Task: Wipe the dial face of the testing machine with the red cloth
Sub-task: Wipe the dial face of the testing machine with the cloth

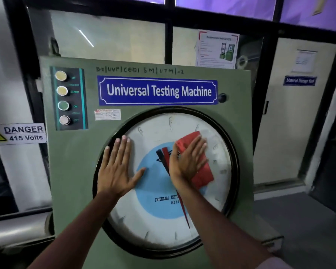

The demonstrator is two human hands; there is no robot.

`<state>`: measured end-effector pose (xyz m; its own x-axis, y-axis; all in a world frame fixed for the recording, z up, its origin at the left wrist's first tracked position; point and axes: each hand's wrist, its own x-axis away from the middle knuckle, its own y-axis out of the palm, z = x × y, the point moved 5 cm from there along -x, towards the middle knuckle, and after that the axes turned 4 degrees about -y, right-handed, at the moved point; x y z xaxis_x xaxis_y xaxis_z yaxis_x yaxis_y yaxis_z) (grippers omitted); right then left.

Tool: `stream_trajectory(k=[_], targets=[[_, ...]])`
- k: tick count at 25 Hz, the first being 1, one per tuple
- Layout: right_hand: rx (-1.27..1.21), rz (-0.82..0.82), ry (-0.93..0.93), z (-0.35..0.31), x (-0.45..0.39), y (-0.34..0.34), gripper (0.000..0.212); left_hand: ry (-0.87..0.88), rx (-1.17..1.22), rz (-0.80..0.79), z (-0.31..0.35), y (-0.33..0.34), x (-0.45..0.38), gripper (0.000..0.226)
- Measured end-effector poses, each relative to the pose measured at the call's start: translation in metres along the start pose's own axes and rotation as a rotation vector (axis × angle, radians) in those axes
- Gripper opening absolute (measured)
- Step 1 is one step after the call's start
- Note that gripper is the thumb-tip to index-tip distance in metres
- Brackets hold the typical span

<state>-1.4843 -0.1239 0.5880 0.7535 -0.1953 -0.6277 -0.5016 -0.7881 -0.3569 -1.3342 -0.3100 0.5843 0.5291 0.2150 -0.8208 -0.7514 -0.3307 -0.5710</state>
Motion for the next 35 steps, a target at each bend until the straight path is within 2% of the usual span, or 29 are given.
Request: stream_trajectory(k=[3,5,6,8,10,11,12,14,16,17,18,20,22,23,24,26,28,30,32,34,35], targets=[[0.151,0.039,-0.388,0.002,0.01,0.006,0.093,0.016,-0.012,0.027,-0.005,0.009,0.0,0.11],[0.217,0.032,-0.592,0.04,0.015,0.002,0.089,0.016,-0.027,0.042,-0.004,0.012,0.0,0.112],[0.227,0.024,-0.594,0.064,0.011,-0.004,0.087,0.013,-0.038,0.049,-0.004,0.013,0.0,0.113],[0.191,0.037,-0.422,0.101,-0.009,-0.02,0.087,0.01,-0.065,0.045,-0.003,0.013,0.0,0.114],[0.135,0.07,-0.195,0.102,-0.033,-0.025,0.087,0.013,-0.078,0.052,-0.001,0.014,0.002,0.115],[0.126,0.077,-0.146,0.086,-0.043,-0.022,0.087,0.008,-0.081,0.054,-0.002,0.015,0.002,0.116],[0.136,0.062,-0.179,0.066,-0.048,-0.018,0.087,0.004,-0.082,0.053,-0.003,0.014,0.002,0.117],[0.176,0.013,-0.419,0.041,-0.042,-0.006,0.088,0.012,-0.089,0.056,0.0,0.014,-0.001,0.119],[0.215,-0.044,-0.666,0.058,-0.021,-0.005,0.089,0.04,-0.098,0.057,0.005,0.014,-0.006,0.122],[0.235,-0.077,-0.734,0.075,-0.015,-0.01,0.088,0.05,-0.1,0.053,0.006,0.014,-0.008,0.124],[0.257,-0.087,-0.746,0.094,-0.015,-0.015,0.088,0.054,-0.105,0.047,0.006,0.014,-0.011,0.125],[0.228,-0.055,-0.603,0.105,-0.027,-0.022,0.088,0.05,-0.121,0.049,0.009,0.014,-0.012,0.126],[0.149,0.013,-0.382,0.075,-0.04,-0.019,0.089,0.044,-0.127,0.035,0.01,0.015,-0.012,0.126],[0.117,0.026,-0.36,0.049,-0.039,-0.012,0.089,0.036,-0.127,0.037,0.009,0.014,-0.012,0.126],[0.112,0.025,-0.427,0.025,-0.032,-0.004,0.089,0.032,-0.126,0.047,0.009,0.015,-0.01,0.127],[0.132,-0.023,-0.717,0.001,-0.013,0.01,0.089,0.04,-0.132,0.077,0.01,0.015,-0.01,0.127],[0.177,-0.076,-0.977,0.018,-0.007,0.005,0.089,0.036,-0.115,0.062,0.009,0.014,-0.012,0.129],[0.275,-0.095,-1.098,0.047,-0.015,-0.006,0.085,0.011,-0.11,0.055,0.007,0.015,-0.008,0.131],[0.303,-0.086,-1.0,0.047,-0.033,-0.011,0.083,-0.004,-0.109,0.075,0.007,0.018,-0.005,0.132],[0.23,-0.047,-0.798,0.011,-0.045,-0.005,0.084,-0.01,-0.088,0.091,0.005,0.017,-0.006,0.132],[0.193,-0.047,-0.769,-0.011,-0.041,0.001,0.085,-0.021,-0.087,0.103,0.004,0.018,-0.005,0.132]])
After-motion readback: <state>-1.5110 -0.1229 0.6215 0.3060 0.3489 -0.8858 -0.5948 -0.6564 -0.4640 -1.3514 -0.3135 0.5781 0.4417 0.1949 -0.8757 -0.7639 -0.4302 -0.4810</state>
